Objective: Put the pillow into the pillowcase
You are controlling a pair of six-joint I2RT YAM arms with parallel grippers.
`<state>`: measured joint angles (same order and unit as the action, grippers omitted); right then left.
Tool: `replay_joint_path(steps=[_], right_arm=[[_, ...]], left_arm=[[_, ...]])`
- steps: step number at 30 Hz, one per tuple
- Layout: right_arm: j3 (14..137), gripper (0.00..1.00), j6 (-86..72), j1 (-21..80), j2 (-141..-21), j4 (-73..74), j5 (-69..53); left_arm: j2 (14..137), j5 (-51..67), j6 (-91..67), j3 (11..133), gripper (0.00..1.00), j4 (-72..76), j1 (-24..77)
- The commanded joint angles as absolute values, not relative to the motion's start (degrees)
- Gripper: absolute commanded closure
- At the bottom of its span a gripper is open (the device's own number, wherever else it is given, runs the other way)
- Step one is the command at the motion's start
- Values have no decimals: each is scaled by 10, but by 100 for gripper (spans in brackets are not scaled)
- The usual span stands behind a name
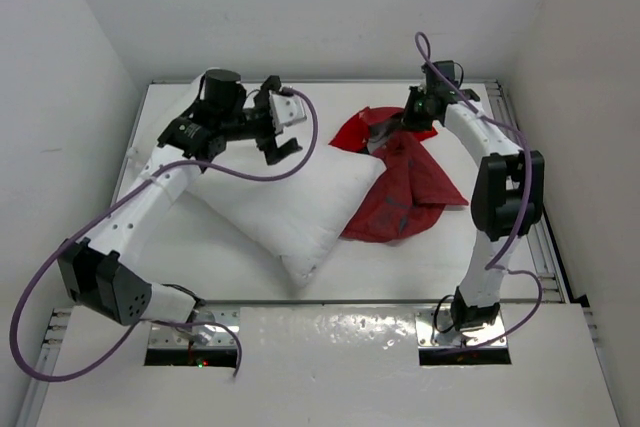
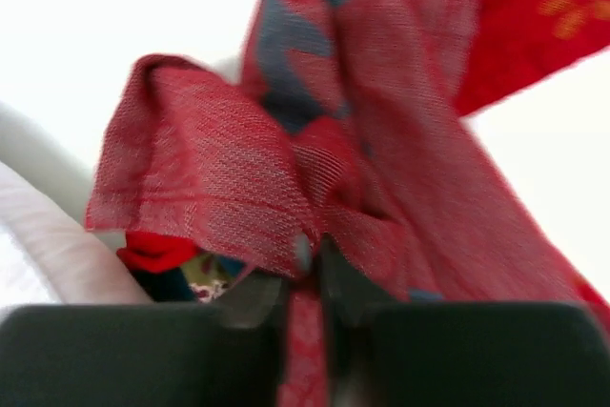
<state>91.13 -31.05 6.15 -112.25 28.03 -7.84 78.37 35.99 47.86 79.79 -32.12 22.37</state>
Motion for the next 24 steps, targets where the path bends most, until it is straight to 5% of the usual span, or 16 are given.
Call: replay_joint_path(steps=[1, 4, 5, 6, 15, 24], right_arm=[[912, 79, -291, 48, -1085, 293, -57], [927, 54, -263, 41, -1079, 315, -44], [939, 36, -245, 40, -1078, 322, -44], [945, 31, -237, 39, -1076, 337, -40], [862, 6, -180, 49, -973, 328, -53], [687, 1, -217, 141, -851, 197, -188]], left_arm=[[843, 290, 440, 868, 2, -245, 235], [926, 274, 504, 931, 2, -323, 228], [946, 272, 515, 946, 0, -335, 219], [977, 263, 509, 961, 0, -331, 195], [1091, 156, 251, 1059, 0, -214, 0], [1195, 187, 243, 1073, 0, -266, -119]])
